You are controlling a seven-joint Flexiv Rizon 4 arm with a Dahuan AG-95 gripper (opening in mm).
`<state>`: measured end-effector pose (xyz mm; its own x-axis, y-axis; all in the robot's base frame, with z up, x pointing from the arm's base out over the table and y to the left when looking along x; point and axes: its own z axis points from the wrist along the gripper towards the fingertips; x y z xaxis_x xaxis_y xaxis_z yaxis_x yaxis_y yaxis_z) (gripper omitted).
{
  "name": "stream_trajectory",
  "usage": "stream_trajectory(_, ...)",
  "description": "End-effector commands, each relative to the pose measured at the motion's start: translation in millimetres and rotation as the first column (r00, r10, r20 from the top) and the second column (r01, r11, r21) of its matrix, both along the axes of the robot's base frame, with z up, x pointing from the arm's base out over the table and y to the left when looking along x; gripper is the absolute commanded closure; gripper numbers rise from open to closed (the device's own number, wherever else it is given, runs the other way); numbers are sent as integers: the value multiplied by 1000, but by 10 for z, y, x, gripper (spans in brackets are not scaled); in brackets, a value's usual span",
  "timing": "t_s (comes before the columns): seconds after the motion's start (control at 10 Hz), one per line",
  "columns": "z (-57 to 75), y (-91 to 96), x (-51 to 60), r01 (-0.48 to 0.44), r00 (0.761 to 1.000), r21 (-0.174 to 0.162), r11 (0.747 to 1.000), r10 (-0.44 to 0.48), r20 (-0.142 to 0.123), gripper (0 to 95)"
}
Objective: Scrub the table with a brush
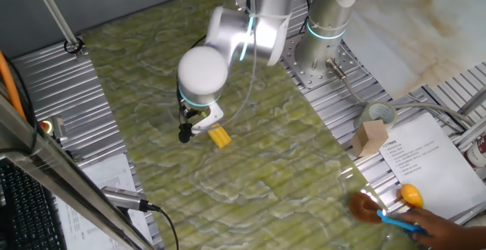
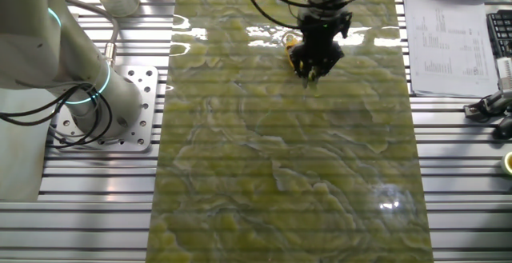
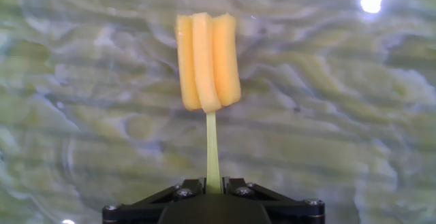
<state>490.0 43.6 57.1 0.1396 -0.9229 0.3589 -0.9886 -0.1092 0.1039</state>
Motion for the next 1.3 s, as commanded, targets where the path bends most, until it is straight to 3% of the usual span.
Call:
stream_trajectory(0.1,-17,11,14,17,1000,4,1000,-17,7,950)
stream_trajectory(0.4,-52,76,28,53,999,29,998,-53,-14,950)
stream_trajectory(0.6,-109,196,-29,77,997,42,996,-77,-11,950)
stream_trajectory(1.0,-61,485,-190,117,993,34,993,-117,0,950)
stream_trajectory(1.3,-45,577,-272,127,992,19,992,-127,8,950)
